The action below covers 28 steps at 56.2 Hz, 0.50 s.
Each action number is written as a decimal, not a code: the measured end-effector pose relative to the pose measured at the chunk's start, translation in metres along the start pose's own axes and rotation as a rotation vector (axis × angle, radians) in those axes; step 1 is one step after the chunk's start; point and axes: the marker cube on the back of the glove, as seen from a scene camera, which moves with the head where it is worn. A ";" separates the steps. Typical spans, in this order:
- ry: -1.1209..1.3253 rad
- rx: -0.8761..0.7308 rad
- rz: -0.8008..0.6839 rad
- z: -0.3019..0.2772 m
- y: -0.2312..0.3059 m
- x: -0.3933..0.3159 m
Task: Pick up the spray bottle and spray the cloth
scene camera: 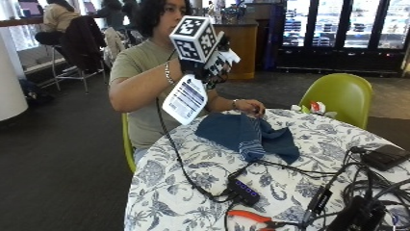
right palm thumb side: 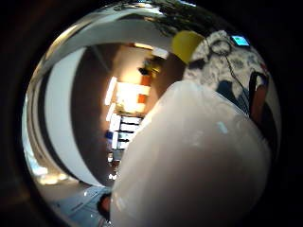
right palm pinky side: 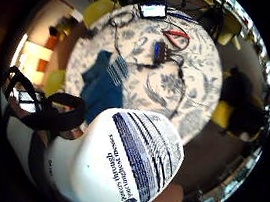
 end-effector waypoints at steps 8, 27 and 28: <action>0.302 -0.217 0.096 0.050 -0.004 -0.010; 0.668 -0.615 0.299 0.170 0.004 0.032; 0.675 -0.629 0.305 0.175 0.006 0.034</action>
